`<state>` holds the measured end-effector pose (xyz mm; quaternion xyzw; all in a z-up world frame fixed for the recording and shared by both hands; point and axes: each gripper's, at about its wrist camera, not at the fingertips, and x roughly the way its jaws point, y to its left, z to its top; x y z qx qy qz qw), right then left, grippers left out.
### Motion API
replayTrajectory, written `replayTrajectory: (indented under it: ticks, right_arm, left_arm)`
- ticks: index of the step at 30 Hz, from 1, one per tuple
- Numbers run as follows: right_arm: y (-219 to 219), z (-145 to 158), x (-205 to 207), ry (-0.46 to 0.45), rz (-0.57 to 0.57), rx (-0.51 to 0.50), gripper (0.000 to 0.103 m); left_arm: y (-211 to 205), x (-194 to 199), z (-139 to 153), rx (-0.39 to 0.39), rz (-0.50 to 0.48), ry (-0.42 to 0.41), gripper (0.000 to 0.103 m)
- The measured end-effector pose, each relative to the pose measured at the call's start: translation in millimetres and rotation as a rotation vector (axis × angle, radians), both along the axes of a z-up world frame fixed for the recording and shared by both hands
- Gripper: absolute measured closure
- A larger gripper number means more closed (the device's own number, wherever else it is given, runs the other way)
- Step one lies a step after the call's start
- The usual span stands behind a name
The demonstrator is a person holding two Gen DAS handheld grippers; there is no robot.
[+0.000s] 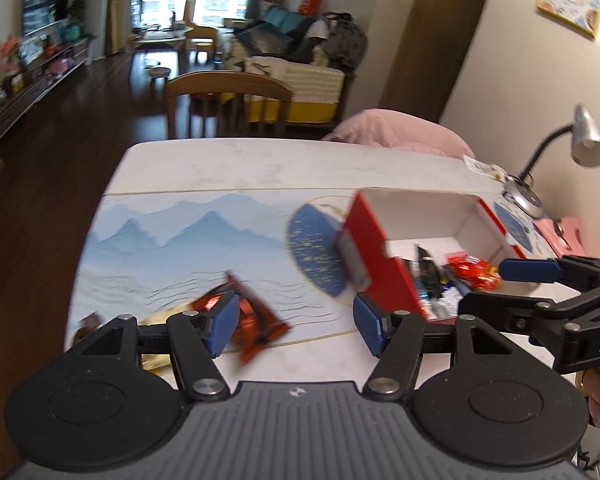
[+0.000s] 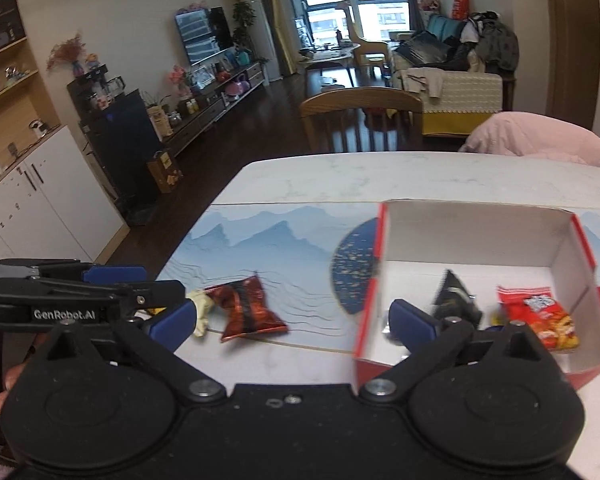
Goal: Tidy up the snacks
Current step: 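Move both tools back from the box to the snack pile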
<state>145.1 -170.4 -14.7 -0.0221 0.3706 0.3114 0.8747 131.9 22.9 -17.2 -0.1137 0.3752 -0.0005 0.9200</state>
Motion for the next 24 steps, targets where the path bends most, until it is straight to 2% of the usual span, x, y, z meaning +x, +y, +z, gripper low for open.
replayTrajectory:
  ticks: [2, 3, 7, 11, 13, 18, 24]
  right_arm:
    - [12.6, -4.9, -3.1, -0.001, 0.014, -0.007, 0.000]
    - [18.7, -7.9, -3.3, 0.003, 0.020, -0.011, 0.000]
    - [41.4, -20.7, -3.5, 0.016, 0.041, -0.022, 0.000]
    - [64.4, -31.7, 2.2, 0.026, 0.068, -0.051, 0.000]
    - [76.0, -36.4, 5.7, 0.029, 0.093, -0.070, 0.000]
    - [104.8, -54.5, 23.2, 0.014, 0.163, -0.159, 0.000]
    - [128.2, -83.3, 48.1, 0.058, 0.197, -0.250, 0.003]
  left_arm:
    - [18.1, -9.0, -4.2, 0.000, 0.042, -0.003, 0.027]
    - [26.8, -13.6, -6.5, -0.001, 0.063, -0.006, 0.025]
    - [63.2, -25.6, -18.4, -0.010, 0.126, 0.016, 0.025]
    - [91.9, -35.9, -29.0, 0.043, 0.168, 0.022, 0.025]
    - [107.2, -37.4, -35.7, 0.030, 0.178, 0.034, 0.025]
    - [129.6, -33.8, -52.6, 0.054, 0.182, 0.063, 0.025]
    - [154.6, -21.1, -75.4, 0.029, 0.190, 0.112, 0.025]
